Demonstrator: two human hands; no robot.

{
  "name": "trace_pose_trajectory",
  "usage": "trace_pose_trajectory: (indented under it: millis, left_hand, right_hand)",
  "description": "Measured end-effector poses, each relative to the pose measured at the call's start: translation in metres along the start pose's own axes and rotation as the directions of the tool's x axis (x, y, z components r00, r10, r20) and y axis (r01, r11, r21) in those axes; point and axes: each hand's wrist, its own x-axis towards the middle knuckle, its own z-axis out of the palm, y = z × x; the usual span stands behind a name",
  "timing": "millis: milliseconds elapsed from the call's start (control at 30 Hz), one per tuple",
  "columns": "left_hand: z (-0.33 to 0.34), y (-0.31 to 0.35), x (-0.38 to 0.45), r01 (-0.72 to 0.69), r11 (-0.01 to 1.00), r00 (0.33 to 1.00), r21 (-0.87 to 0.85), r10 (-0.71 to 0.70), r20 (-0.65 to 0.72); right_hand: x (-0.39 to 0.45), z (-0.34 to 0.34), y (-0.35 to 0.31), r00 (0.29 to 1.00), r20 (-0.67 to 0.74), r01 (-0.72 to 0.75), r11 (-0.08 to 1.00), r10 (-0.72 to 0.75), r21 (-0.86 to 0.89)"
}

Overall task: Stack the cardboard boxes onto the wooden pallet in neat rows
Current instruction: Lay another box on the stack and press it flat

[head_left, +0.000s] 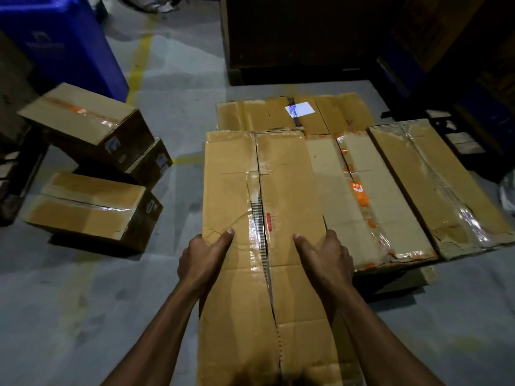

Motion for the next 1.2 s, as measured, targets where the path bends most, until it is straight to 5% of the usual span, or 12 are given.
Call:
trace_pose_trajectory:
  millis: [367,600,800,1200]
  left_hand:
    - [0.060,0.025,0.062,0.168,0.983,0.986,-0.073,-0.165,0.038]
    - [0.094,0.041,0.105,0.228,0.966,0.974,-0.123,-0.223,0.049]
    - [0.122,0.033,0.144,0.285,0.948,0.958,-0.145,-0.276,0.078]
    - [0.130,0.025,0.151,0.233,0.952,0.971,-0.200,-0.217,0.098]
  right_hand:
    - [0.102,0.012,0.020,0.994,0.107,0.005,1.000,-0.004,-0.008]
    - [0.166,0.024,0.030,0.994,0.046,0.106,0.990,-0.102,-0.090]
    - [0.201,0.046,0.048,0.952,0.264,0.219,0.946,-0.153,-0.241]
    - [0.200,0.065,0.075,0.935,0.286,0.310,0.878,-0.210,-0.366]
